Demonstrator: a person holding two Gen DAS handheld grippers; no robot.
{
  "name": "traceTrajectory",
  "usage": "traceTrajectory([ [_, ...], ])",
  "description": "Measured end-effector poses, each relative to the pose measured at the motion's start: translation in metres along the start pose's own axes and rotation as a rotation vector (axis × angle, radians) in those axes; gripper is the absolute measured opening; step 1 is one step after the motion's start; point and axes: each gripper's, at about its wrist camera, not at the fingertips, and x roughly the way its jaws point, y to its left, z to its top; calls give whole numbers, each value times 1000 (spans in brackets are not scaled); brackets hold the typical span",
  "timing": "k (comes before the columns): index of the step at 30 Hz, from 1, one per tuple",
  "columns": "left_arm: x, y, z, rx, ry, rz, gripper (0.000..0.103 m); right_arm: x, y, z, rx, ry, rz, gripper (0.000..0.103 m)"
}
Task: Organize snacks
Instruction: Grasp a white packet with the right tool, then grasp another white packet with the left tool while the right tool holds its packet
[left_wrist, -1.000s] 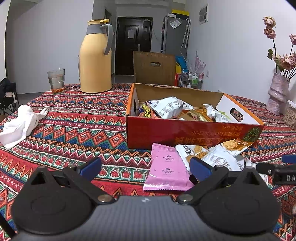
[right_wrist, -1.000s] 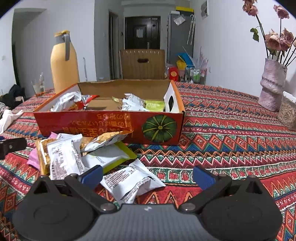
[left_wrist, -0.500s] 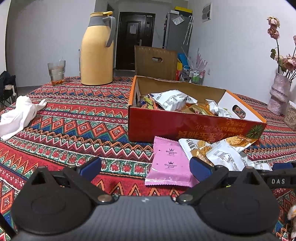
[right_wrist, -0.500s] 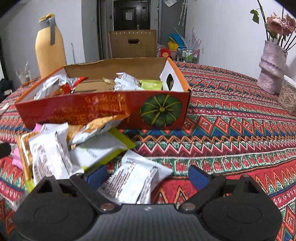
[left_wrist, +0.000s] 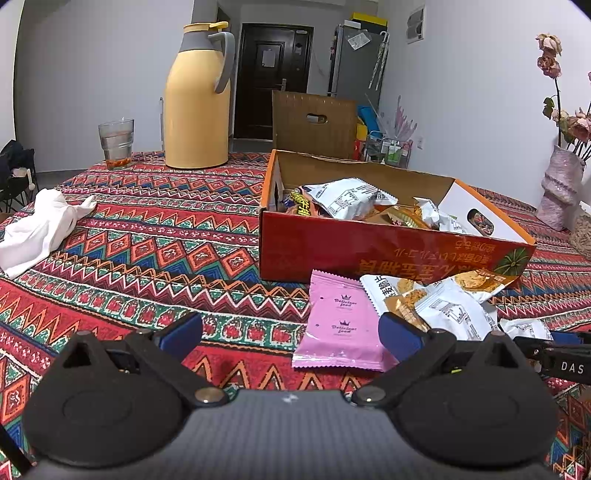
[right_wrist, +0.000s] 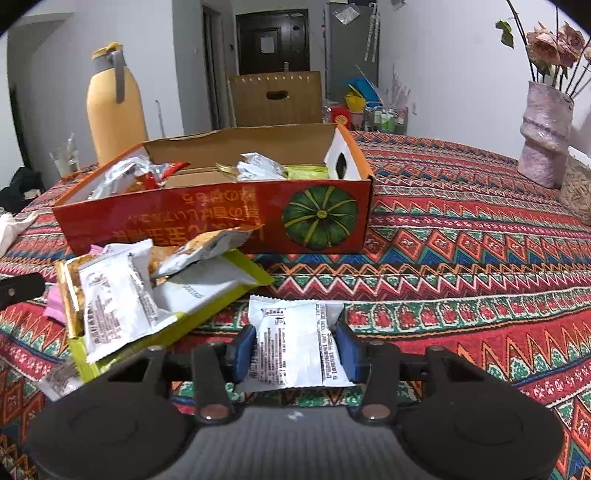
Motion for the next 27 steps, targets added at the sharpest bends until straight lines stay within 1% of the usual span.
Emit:
traceTrajectory([
  [3,1,0,0,-1,4,3,103,-4,1,-3,1,-26,8,43],
  [10,2,1,0,-2,14,7,103,-30,2,-9,10,-148,-13,42],
  [13,1,0,1,4,16,6,103,-40,0,-12,19,-183,-18,42],
  [21,-11,-14,12,34,13,-5,103,-48,-13,-15,52,-209,-21,42],
  [24,-17,-28,18,57,8,-18,103,-50,-18,-15,58,-222,-24,42],
  [27,-19,-48,21,90,19,-23,103,-51,-24,-13,63,-239,-32,43],
])
